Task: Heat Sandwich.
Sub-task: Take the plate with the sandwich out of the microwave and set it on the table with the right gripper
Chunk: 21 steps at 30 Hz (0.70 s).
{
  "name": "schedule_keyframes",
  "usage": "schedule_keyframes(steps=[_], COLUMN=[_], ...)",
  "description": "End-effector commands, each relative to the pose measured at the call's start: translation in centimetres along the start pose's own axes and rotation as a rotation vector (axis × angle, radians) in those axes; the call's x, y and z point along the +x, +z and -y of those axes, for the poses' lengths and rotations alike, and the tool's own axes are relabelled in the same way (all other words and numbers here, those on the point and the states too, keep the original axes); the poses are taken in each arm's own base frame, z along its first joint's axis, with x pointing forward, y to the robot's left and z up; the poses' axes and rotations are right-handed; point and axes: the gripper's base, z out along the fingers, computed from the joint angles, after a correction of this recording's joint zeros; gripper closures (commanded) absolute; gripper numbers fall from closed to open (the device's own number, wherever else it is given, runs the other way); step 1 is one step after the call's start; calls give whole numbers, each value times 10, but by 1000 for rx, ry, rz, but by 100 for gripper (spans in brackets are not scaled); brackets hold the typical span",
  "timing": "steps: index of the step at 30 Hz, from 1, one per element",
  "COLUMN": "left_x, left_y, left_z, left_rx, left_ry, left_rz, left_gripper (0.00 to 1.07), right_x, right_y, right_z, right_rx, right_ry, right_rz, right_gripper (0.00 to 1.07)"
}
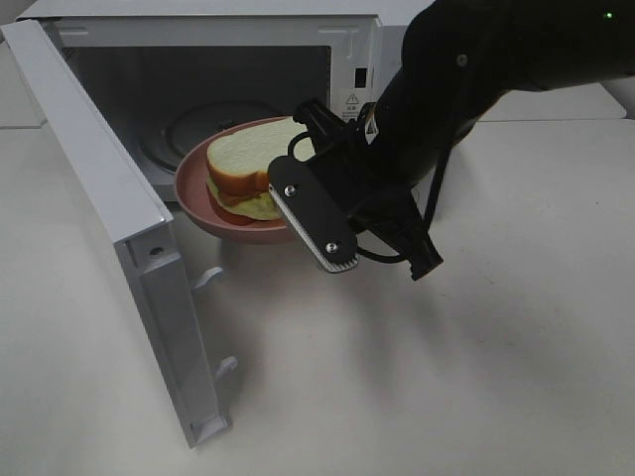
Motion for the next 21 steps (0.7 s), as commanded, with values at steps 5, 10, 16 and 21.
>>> schedule_keyframes(steps=[5,10,16,21], left_x=[2,2,2,2], left_y=[-3,-3,-3,-3], left_z=[1,1,1,1], left_rx=[-3,-3,-3,-3], left_ry=[-1,-1,-1,-1], left_rz=[30,30,30,30], left_gripper=[5,5,5,5], right_x=[2,3,3,3], right_y=[-20,-30,-40,-51], right_z=[-12,-22,-34,-44], right_rx=[56,63,64,73], right_ry=[-4,-3,2,9], right_rz=[-5,-5,-5,-5], right_gripper=[107,107,107,107])
